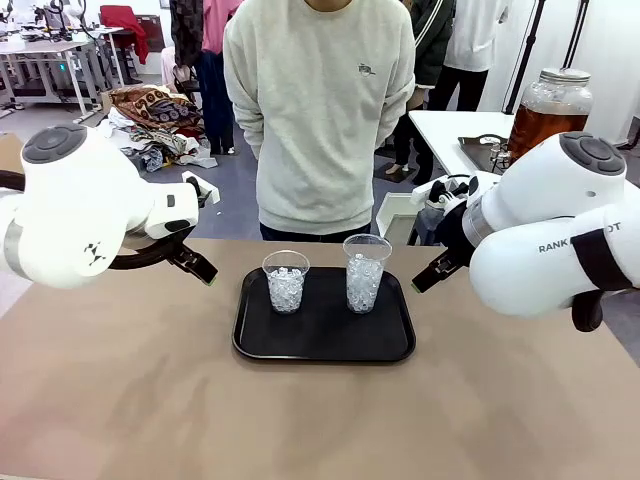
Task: Pour the drink into the iced cup.
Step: Pick up the iced cup indicated by the human and present it to them.
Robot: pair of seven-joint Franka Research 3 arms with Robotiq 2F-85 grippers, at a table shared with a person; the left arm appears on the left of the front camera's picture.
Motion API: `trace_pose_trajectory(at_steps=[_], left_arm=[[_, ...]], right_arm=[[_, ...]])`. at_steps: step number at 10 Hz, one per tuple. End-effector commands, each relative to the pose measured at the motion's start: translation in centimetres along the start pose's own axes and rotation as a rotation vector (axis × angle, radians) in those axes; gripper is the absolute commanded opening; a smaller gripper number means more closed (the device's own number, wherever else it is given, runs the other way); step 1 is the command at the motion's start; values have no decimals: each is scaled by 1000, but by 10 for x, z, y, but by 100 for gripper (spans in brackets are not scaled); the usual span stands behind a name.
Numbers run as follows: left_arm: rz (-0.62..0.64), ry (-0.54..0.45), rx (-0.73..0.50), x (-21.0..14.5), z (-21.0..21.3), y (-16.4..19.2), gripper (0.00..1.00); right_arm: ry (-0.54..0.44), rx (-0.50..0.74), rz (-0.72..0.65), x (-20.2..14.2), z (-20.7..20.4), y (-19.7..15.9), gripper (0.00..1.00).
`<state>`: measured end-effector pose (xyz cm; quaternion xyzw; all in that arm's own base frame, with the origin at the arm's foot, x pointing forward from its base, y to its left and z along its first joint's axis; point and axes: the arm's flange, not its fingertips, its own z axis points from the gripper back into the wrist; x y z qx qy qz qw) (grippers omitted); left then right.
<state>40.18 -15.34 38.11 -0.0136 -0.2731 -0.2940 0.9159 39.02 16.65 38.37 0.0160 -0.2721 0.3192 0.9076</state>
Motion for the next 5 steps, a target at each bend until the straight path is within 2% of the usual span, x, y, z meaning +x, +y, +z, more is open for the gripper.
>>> trace_pose_trajectory(at_steps=[1,5], left_arm=[[0,0,0,0,0,0,100],[16,-61,-86,19,40,11,100]], right_arm=[[0,0,0,0,0,0,100],[-12,26,-52,14,43,-23,100]])
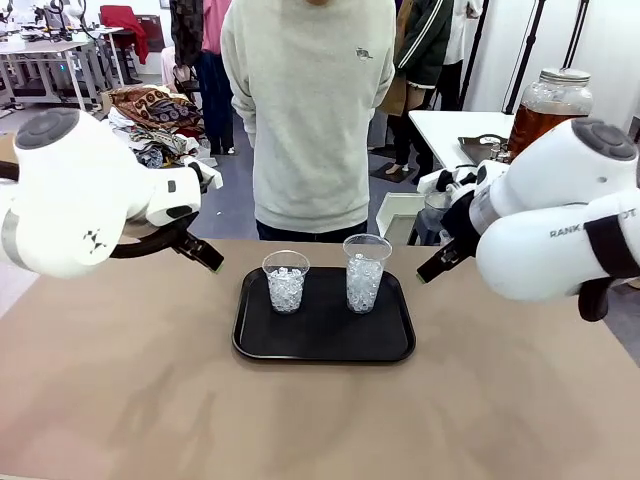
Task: Pour the drink into the iced cup.
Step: Pick up the iced cup indicated by the human and present it to them.
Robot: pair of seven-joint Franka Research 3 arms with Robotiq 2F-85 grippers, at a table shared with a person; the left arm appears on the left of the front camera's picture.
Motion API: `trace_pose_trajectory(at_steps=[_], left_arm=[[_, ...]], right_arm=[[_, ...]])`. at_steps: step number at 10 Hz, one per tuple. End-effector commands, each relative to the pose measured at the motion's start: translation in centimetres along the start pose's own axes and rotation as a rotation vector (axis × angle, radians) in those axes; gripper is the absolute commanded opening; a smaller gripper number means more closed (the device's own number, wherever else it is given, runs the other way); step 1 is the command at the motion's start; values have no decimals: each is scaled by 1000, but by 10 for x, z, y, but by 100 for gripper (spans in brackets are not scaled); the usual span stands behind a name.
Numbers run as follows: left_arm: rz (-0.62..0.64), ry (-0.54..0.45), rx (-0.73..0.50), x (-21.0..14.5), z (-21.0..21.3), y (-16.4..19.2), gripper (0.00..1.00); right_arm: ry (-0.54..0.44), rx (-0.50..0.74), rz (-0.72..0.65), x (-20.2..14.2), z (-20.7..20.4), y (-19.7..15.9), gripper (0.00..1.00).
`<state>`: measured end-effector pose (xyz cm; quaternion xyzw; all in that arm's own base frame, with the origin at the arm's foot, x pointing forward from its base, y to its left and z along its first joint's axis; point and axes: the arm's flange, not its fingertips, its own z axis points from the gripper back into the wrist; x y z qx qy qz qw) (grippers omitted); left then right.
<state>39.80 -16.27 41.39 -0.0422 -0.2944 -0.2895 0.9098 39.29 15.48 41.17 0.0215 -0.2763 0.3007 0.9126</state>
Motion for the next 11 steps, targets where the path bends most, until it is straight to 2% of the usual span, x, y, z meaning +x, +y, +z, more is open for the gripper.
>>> trace_pose_trajectory(at_steps=[1,3,6,10,11], left_arm=[[13,-3,-55,5,22,19,100],[77,-17,-125,13,43,31,100],[234,-17,-297,18,57,56,100],[384,-13,-477,6,47,78,100],[398,-6,-497,5,44,80,100]], right_arm=[[-11,54,-21,8,31,-11,100],[-35,136,-74,12,54,-22,100],[-50,338,-222,7,71,-45,100],[-45,556,-360,-8,65,-71,100],[-43,564,-366,-10,63,-73,100]])
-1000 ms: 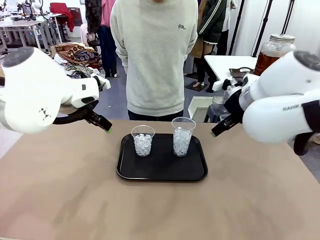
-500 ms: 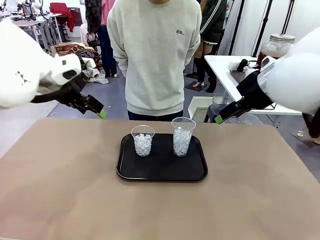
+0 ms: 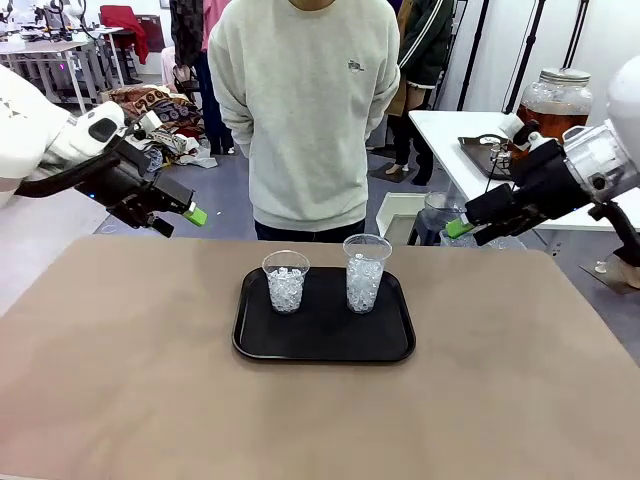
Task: Pour the drink into the iced cup.
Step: Pick up the iced cup indicated by the human and present it to them.
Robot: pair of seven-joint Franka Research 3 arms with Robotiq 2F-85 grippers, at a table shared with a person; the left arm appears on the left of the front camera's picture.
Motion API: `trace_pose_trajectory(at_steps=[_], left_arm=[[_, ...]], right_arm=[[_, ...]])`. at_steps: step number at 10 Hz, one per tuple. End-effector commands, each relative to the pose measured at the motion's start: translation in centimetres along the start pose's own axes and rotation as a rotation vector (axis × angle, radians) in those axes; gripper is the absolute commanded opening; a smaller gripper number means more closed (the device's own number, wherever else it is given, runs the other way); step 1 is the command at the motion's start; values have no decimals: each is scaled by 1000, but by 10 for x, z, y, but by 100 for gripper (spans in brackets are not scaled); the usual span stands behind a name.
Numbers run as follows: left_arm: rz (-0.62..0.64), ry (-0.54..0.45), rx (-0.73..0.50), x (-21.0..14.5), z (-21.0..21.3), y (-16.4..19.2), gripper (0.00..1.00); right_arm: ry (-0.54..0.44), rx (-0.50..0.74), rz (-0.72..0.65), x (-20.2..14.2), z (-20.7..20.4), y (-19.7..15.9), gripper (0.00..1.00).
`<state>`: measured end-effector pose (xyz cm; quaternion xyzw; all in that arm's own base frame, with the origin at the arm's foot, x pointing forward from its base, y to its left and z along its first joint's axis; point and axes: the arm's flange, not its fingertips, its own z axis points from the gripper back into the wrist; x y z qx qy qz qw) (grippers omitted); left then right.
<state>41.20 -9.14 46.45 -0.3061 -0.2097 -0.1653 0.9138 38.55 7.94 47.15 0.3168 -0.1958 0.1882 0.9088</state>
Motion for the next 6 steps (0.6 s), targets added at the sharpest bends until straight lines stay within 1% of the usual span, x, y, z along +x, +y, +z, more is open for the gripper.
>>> trace_pose_trajectory(at_steps=[1,2,5,6], left_arm=[[-15,12,-29,6,-4,10,100],[0,0,0,0,0,0,100],[0,0,0,0,0,0,100],[3,10,15,-1,-2,3,100]], right_arm=[[17,9,33,7,-4,-7,100],[0,0,0,0,0,0,100],[0,0,0,0,0,0,100],[16,-20,-7,-1,-1,-2,100]])
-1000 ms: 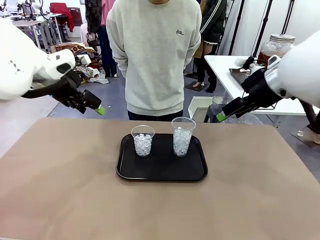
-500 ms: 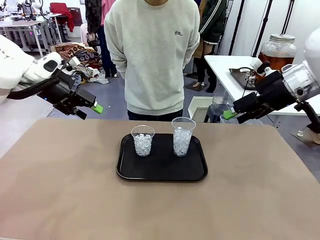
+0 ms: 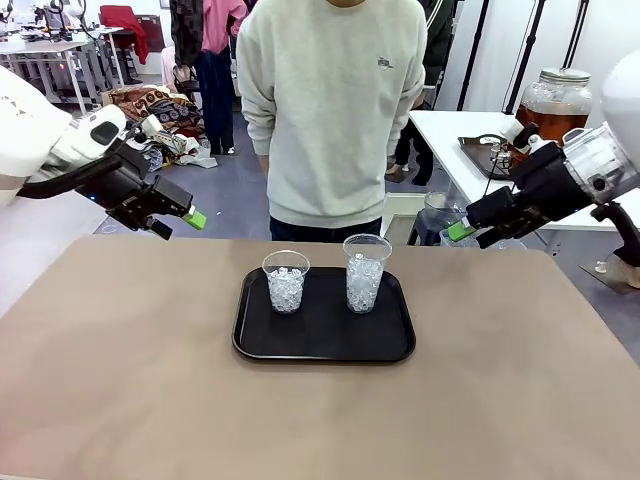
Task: Pour the drink into the iced cup.
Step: Pick up the iced cup indicated by the human and present it to them.
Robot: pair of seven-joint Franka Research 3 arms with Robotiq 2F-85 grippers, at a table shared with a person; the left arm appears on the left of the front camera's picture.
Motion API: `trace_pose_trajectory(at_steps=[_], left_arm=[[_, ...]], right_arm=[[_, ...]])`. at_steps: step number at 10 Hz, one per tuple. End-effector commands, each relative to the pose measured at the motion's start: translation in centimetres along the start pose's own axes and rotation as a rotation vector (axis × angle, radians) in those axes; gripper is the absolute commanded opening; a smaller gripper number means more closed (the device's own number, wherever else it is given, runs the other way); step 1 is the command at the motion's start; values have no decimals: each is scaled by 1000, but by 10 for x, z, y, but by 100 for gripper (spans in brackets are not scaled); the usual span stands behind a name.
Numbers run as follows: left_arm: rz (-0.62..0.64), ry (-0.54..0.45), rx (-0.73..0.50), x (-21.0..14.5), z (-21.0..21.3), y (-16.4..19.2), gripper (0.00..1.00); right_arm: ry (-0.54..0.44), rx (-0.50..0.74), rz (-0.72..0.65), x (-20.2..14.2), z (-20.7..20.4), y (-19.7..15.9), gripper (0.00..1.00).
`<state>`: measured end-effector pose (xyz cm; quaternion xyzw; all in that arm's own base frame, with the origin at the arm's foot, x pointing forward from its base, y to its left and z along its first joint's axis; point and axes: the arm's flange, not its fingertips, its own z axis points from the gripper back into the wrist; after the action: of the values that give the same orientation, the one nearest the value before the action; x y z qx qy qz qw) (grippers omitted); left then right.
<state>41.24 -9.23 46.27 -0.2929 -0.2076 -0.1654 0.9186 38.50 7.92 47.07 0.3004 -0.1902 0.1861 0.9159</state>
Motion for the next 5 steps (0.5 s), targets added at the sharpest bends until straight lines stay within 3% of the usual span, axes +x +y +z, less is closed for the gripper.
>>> trace_pose_trajectory(at_steps=[1,3,5], left_arm=[[100,-35,-54,4,5,10,100],[238,-77,-140,4,10,29,100],[364,-75,-249,1,11,47,100]], right_arm=[[-14,68,-102,6,1,-4,100],[-18,193,-292,12,7,-19,100],[-19,300,-385,12,10,-36,100]])
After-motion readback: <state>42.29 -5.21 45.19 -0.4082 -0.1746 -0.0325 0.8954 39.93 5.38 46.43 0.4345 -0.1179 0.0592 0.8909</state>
